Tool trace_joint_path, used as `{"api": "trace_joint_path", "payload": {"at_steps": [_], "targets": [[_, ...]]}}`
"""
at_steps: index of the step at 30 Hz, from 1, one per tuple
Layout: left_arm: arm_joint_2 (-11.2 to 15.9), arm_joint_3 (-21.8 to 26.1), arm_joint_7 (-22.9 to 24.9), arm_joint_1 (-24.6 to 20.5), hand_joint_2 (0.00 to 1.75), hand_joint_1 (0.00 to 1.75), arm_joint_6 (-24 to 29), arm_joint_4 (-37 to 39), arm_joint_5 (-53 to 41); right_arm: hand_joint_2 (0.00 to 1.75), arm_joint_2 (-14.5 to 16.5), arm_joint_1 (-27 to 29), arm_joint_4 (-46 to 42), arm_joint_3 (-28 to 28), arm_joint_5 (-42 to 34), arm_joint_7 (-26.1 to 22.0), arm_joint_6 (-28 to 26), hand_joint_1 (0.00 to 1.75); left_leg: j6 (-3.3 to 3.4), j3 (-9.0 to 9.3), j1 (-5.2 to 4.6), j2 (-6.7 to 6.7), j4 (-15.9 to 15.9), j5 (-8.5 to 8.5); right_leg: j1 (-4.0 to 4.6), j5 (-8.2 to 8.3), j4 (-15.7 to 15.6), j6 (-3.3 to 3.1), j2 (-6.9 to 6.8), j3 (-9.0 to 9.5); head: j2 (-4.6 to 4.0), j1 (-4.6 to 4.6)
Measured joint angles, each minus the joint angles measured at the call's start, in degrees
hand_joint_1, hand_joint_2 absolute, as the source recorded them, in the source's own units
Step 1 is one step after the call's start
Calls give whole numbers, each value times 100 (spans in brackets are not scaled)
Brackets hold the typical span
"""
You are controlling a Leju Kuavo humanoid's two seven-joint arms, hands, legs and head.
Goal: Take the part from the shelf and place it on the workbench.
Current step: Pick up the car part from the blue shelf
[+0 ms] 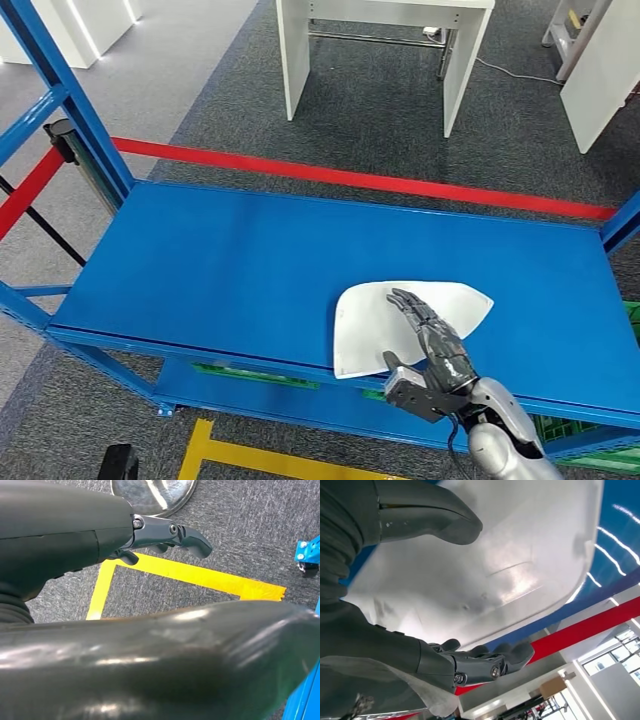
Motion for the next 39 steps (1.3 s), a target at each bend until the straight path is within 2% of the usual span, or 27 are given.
{"api": "trace_joint_path", "payload": {"at_steps": [5, 17, 22, 32, 39], "targets": [[-2, -18, 21, -7, 0, 0, -5, 0, -4, 175, -116, -200, 118, 44, 78, -32, -20, 0, 0, 1, 1, 0, 1, 0, 1, 0, 0, 0, -1, 0, 1, 1], [-8, -33, 24, -7, 0, 0, 0, 0, 20, 175, -161, -206, -101, 201, 131, -176, -190, 0, 0, -1, 2, 0, 0, 0, 2, -1, 0, 0, -1, -1, 0, 2], [-8, -32, 14, -1, 0, 0, 13, 0, 59, 175, -161, -73, -445, 267, 131, -289, -346, 0, 0, -1, 2, -1, 0, 0, 2, -1, 0, 0, -2, -1, 0, 1], [-7, -31, -7, 10, 0, 0, 28, 0, 80, 175, -164, 211, -1046, 767, -33, -408, -182, 0, 1, -2, 2, -1, -2, -1, 3, -3, 0, 1, -2, -2, 0, 1], [-7, -28, -15, 30, 0, 0, 51, 0, 117, 175, -166, 358, -1112, 861, -313, -179, -301, 0, 1, -2, 2, -1, -1, -1, 2, -2, 0, 1, -2, -1, 0, 1]]}}
